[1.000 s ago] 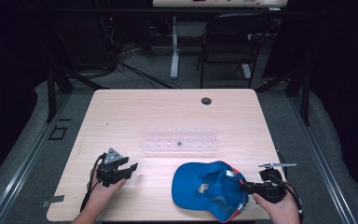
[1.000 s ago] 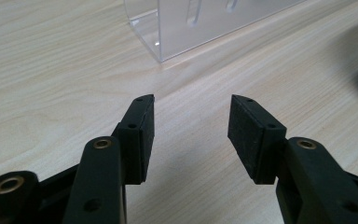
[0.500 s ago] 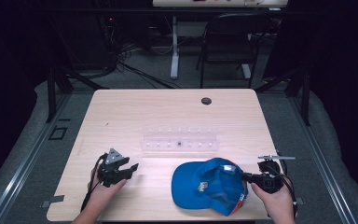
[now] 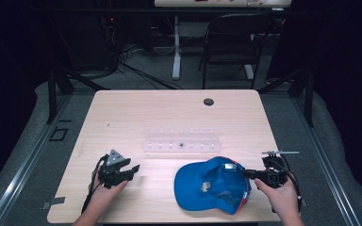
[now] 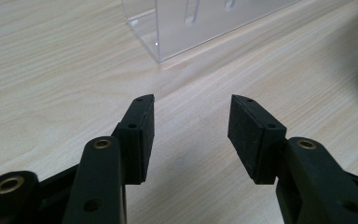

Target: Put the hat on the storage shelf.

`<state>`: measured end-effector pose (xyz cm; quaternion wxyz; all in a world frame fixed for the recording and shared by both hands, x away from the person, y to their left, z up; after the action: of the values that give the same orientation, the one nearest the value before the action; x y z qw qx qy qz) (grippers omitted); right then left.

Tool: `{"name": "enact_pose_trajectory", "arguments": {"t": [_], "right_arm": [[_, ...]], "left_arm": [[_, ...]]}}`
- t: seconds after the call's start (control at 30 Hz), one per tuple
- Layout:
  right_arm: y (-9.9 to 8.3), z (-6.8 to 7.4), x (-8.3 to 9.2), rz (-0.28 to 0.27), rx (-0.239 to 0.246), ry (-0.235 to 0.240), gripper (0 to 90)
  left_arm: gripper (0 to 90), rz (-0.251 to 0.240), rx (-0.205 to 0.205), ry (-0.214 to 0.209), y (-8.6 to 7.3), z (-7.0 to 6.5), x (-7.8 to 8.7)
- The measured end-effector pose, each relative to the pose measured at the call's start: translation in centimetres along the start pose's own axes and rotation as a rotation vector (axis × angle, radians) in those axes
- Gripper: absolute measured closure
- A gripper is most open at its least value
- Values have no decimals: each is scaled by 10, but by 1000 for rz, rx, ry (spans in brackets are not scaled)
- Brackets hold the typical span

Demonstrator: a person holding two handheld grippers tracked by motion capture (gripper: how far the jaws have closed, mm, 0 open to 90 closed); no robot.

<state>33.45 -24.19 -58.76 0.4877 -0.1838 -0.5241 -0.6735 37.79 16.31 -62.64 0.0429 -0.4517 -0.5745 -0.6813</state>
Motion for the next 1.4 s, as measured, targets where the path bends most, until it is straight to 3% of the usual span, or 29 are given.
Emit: {"name": "enact_pose_trajectory", "arguments": {"t": [0.37, 0.57, 0.77, 1.17, 1.4], "right_arm": [[-17, -2, -5, 70, -25, 79, 652], [-19, 2, -8, 105, -43, 122, 658], [-16, 12, -3, 99, -39, 170, 670], [-12, 23, 4, 105, -22, 205, 720], [-13, 25, 4, 128, -16, 203, 766]], "left_arm": [[509, -2, 0, 1, 0, -1, -2], [508, -4, 1, 1, 0, -1, -2], [508, -5, 1, 3, 0, -1, -1], [505, -6, -1, 5, 1, 0, -1], [505, -5, -2, 6, 1, 0, -1]]}}
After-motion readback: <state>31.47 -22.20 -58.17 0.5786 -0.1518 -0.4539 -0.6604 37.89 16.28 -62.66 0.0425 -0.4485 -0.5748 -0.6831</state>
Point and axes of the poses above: each handheld gripper's, and its own axes: x roughly backward along the jaws, y roughly out of its top, z roughly to its left, the point moved 10 cm from there along -x, roughly forward along the jaws, and after that the axes turned 2 degrees about x, right-handed, at the moved point
